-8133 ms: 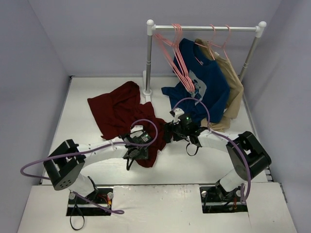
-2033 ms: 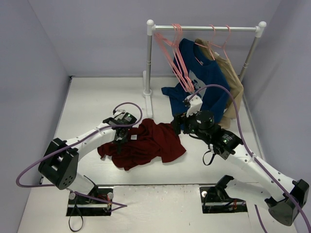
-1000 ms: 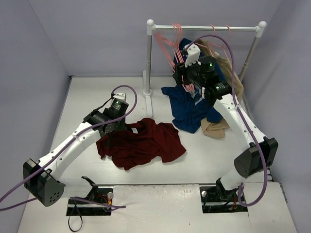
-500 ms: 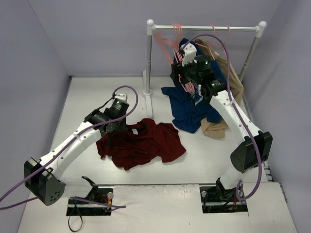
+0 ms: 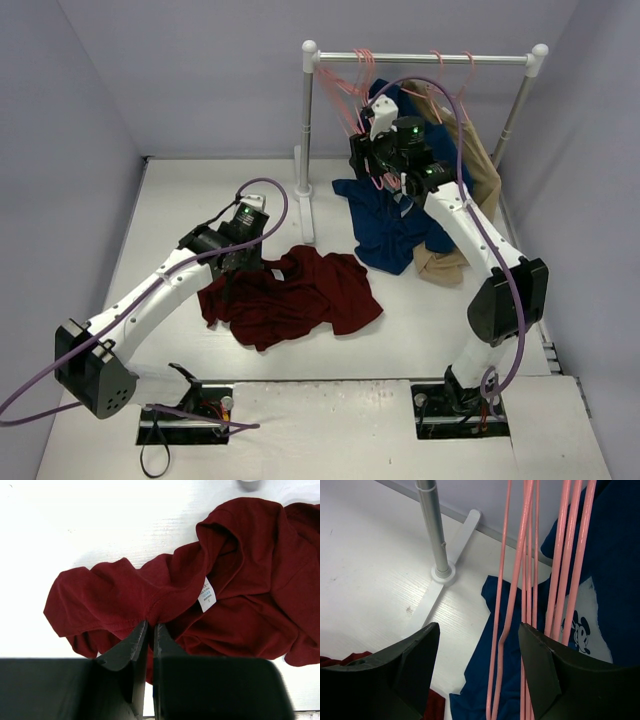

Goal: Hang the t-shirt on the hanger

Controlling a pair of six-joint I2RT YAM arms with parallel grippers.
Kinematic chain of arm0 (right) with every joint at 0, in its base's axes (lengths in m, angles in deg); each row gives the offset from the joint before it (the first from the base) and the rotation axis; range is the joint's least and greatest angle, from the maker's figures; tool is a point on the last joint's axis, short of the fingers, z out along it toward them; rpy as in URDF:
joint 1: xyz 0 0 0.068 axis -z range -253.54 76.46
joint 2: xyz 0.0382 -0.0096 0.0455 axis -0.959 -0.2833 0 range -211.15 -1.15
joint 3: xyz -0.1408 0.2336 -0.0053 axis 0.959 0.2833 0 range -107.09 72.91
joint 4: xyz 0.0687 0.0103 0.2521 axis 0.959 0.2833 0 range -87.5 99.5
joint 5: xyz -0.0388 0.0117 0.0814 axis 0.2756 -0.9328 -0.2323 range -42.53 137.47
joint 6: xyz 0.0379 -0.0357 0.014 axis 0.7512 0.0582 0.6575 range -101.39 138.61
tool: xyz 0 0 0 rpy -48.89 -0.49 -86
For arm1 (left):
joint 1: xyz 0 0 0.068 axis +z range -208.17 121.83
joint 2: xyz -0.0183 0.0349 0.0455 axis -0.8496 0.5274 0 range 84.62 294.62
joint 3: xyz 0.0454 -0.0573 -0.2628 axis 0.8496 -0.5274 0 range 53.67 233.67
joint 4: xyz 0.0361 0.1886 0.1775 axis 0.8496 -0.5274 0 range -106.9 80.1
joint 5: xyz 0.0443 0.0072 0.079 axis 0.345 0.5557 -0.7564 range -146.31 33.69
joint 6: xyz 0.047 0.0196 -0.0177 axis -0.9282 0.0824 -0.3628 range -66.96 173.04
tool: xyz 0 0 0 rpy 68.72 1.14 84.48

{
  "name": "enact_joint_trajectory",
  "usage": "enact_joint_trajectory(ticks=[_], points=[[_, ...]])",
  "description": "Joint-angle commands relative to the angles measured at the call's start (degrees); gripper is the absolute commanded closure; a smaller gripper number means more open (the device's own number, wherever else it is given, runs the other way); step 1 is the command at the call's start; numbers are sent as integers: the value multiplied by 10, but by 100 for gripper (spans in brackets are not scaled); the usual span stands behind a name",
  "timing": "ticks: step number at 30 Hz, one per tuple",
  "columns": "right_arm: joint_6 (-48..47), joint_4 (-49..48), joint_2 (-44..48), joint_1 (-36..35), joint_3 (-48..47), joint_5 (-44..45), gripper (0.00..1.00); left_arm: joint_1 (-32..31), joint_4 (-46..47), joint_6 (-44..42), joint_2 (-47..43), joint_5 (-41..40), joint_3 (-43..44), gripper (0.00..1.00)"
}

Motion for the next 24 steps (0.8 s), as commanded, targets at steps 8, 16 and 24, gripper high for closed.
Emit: enact_joint_trajectory(ticks=[8, 16, 24], points=[[1, -44, -5, 14, -27, 10, 49, 4, 7, -7, -4, 1, 26, 100], [4, -51, -15, 23, -38, 8, 68, 4, 5, -10, -4, 2, 27, 100], [12, -57, -27, 28, -50, -4, 91, 4, 6, -15, 0, 4, 31, 100]])
